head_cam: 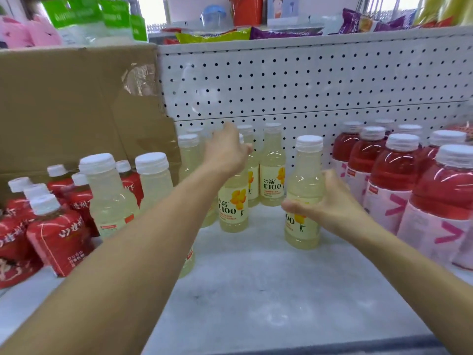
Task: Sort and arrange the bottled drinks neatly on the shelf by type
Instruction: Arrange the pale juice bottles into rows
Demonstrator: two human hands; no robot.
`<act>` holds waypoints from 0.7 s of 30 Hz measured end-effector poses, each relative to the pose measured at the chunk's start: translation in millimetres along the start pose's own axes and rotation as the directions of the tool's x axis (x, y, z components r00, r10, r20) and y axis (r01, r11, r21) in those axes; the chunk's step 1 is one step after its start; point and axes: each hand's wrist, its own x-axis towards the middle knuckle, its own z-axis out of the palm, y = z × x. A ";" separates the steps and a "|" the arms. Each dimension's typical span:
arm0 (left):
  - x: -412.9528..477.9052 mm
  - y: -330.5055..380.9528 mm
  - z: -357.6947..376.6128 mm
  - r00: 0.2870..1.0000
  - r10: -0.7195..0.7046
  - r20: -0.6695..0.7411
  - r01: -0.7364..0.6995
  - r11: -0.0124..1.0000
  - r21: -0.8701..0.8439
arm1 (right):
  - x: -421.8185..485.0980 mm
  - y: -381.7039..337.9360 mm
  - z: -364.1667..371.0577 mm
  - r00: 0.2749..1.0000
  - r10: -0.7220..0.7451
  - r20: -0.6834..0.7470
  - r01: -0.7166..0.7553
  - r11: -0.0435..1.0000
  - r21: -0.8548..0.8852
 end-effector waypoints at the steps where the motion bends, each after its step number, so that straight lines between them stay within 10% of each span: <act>1: -2.8 2.4 1.5 1.000 0.006 -0.019 -0.005 1.000 0.004 | 5.8 4.4 0.8 1.000 0.003 0.015 -0.003 1.000 -0.011; 9: -40.9 -27.9 45.4 0.999 -0.003 -0.048 -0.019 0.895 -0.447 | 2.3 -2.2 6.3 0.997 -0.058 0.051 0.046 0.977 0.208; 13: -64.1 -62.0 80.7 0.998 0.002 0.060 0.025 0.893 -0.450 | -0.9 14.0 28.5 0.999 -0.035 -0.024 0.034 0.998 -0.050; 21: -57.9 -76.1 99.4 0.999 -0.043 0.029 0.052 0.856 -0.515 | 33.7 20.0 42.7 0.995 0.047 0.082 -0.059 0.987 0.146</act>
